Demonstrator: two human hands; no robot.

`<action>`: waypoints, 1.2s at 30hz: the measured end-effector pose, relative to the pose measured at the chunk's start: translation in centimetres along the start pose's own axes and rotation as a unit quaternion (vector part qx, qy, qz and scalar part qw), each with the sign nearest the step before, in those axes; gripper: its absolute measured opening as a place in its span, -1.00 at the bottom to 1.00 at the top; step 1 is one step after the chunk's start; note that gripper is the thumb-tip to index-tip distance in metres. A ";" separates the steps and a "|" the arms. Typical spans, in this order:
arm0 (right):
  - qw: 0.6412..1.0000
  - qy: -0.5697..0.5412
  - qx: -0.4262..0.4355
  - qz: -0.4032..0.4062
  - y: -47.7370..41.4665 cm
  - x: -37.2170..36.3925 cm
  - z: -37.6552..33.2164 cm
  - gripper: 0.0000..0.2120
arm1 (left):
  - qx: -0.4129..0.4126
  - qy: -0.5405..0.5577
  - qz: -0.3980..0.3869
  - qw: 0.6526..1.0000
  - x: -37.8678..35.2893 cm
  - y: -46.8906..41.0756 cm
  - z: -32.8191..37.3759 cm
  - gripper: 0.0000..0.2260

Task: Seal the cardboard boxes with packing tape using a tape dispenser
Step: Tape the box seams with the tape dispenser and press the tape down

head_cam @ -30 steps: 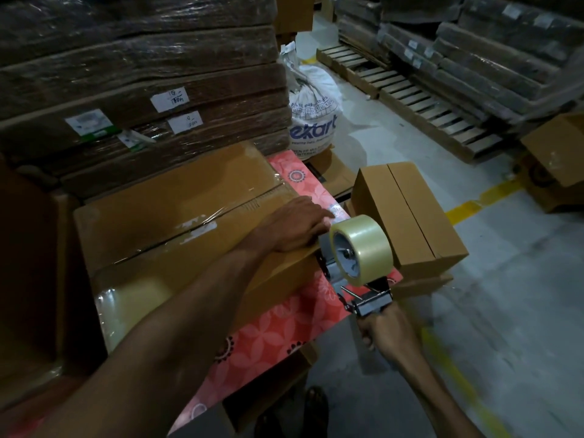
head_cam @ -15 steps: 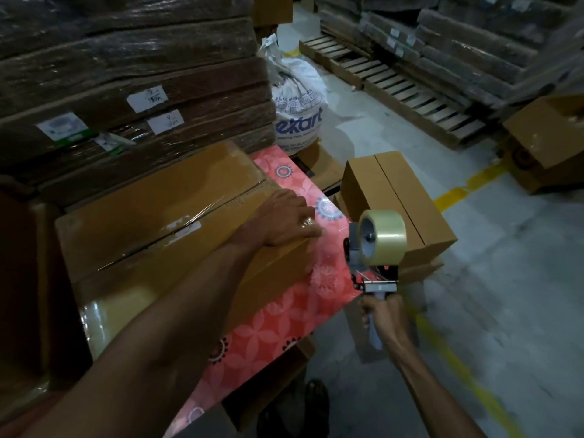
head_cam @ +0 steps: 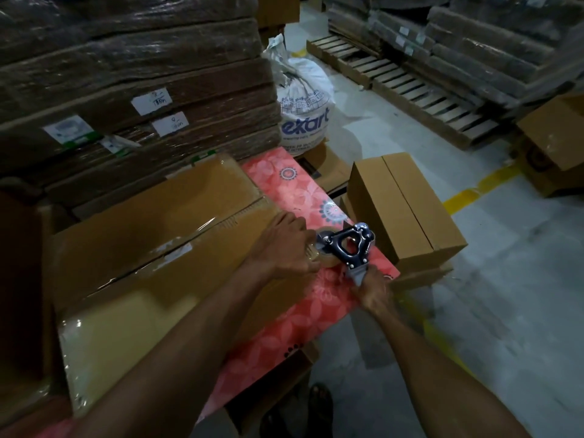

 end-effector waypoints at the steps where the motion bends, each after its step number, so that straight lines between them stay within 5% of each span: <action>1: 1.000 0.008 -0.003 -0.006 -0.1 -0.3 0.1 -0.60 | 0.003 -0.001 -0.006 1.000 0.1 0.0 0.1 -0.52; 5: 0.997 0.058 -0.035 -0.021 0.8 0.4 -0.7 -0.58 | 0.013 -0.010 -0.020 1.000 0.1 -0.1 0.4 -0.48; 8: 0.966 0.253 -0.048 -0.002 1.6 2.5 -2.3 -0.37 | -0.007 0.054 -0.020 0.998 0.7 0.2 0.1 -0.39; 11: 0.939 0.315 0.035 0.133 4.4 6.6 -9.1 -0.69 | -0.016 0.227 0.035 0.973 2.6 0.2 -3.0 -0.49; 13: 0.933 0.299 0.119 0.163 5.9 8.6 -15.1 -0.78 | 0.022 0.212 0.100 0.972 3.7 -0.2 -7.5 -0.58; 16: 0.934 0.226 0.264 0.077 6.3 8.2 -23.4 -0.82 | 0.168 0.185 0.123 0.960 4.9 -0.6 -15.9 -0.52; 20: 0.881 0.210 0.424 0.003 4.9 4.8 -30.5 -0.70 | 0.261 0.134 0.021 0.956 6.2 -1.3 -21.9 -0.26; 25: 0.865 0.234 0.443 -0.016 0.3 1.8 -35.4 -0.61 | 0.252 0.081 0.010 0.964 6.2 -2.8 -22.6 -0.52; 30: 0.846 0.329 0.412 -0.081 -2.3 -0.1 -36.7 -0.41 | 0.249 0.062 0.022 0.966 3.9 -3.9 -23.2 -0.40; 36: 0.852 0.298 0.427 -0.051 -0.8 -0.1 -34.0 -0.39 | 0.271 0.080 0.030 0.959 4.1 -3.7 -22.9 -0.67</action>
Point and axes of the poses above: each hand's wrist, its own y-axis away from the middle knuckle, its own x-axis out of the back of the hand, z = x × y, the point moved 3 cm from there along -y, towards the middle knuckle, and after that the axes turned 13 degrees about -z, right-handed, at the moved point
